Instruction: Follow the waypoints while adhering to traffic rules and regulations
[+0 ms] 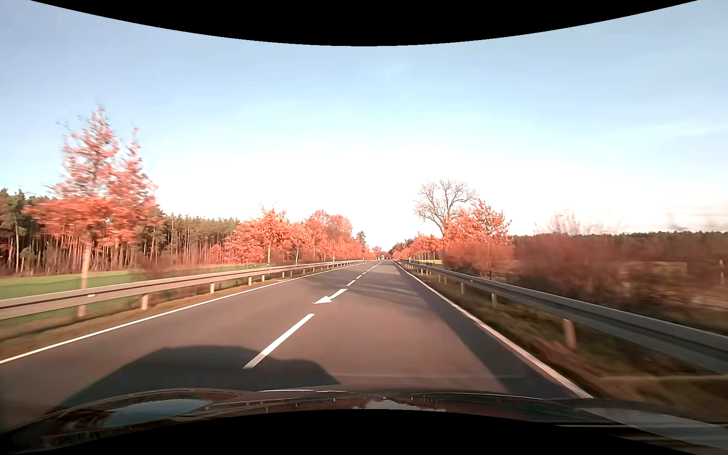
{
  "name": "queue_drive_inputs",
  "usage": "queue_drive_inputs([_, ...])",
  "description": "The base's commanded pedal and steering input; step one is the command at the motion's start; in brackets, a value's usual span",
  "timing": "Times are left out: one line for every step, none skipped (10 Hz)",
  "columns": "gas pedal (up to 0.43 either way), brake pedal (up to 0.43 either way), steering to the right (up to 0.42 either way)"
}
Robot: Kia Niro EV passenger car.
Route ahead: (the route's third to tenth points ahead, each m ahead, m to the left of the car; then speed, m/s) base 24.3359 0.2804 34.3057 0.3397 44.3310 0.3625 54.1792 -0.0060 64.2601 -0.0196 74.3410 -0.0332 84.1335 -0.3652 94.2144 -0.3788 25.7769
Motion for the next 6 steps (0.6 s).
queue_drive_inputs([0.228, 0.000, 0.001])
queue_drive_inputs([0.228, 0.000, 0.001])
queue_drive_inputs([0.228, 0.000, 0.000])
queue_drive_inputs([0.228, 0.000, 0.000])
queue_drive_inputs([0.228, 0.000, 0.000])
queue_drive_inputs([0.228, 0.000, 0.000])
